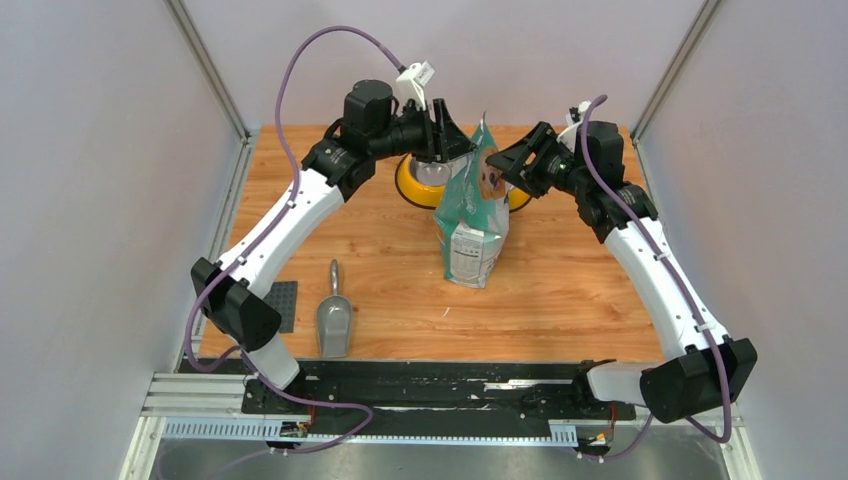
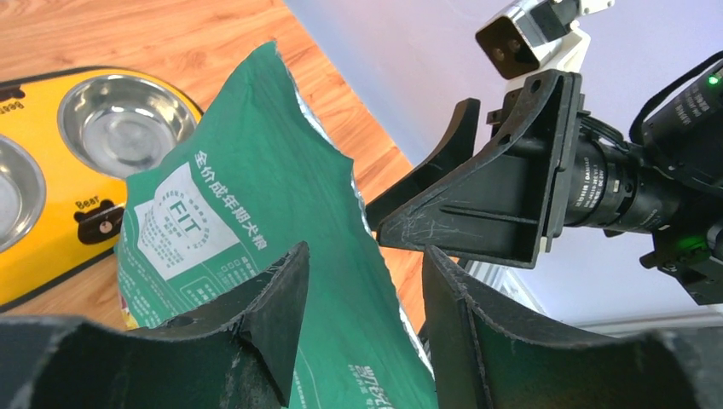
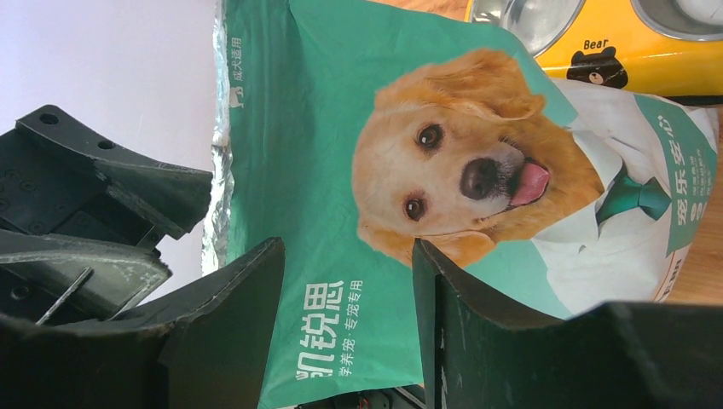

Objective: Serve the pet food

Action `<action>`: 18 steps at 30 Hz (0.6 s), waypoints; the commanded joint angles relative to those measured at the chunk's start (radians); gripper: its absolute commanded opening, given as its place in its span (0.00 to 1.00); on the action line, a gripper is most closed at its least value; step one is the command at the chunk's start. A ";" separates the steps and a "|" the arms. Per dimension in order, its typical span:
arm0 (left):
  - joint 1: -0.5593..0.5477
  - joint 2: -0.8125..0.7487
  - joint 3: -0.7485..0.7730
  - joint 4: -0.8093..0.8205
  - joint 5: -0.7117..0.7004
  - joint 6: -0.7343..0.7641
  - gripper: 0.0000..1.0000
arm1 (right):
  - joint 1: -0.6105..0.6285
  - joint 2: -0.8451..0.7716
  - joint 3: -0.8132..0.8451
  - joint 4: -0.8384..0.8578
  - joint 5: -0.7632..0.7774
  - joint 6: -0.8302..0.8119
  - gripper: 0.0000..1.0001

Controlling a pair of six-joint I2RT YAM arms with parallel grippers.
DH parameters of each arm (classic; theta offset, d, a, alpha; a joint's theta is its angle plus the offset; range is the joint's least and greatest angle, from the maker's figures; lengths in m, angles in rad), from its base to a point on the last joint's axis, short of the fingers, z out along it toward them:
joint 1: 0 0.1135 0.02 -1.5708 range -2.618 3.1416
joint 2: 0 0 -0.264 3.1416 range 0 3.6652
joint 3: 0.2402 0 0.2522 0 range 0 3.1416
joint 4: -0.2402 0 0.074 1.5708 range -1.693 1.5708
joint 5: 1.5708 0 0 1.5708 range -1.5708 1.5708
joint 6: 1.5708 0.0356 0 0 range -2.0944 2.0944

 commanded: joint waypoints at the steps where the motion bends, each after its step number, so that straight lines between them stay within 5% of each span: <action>1: -0.008 0.016 0.056 -0.062 -0.036 0.009 0.57 | 0.008 -0.002 0.045 0.041 0.006 0.012 0.56; 7: -0.007 0.026 0.067 -0.081 -0.037 0.008 0.47 | 0.008 -0.004 0.045 0.040 0.010 0.011 0.56; 18: -0.012 0.038 0.083 -0.084 -0.014 0.012 0.53 | 0.013 0.002 0.048 0.035 0.026 0.000 0.56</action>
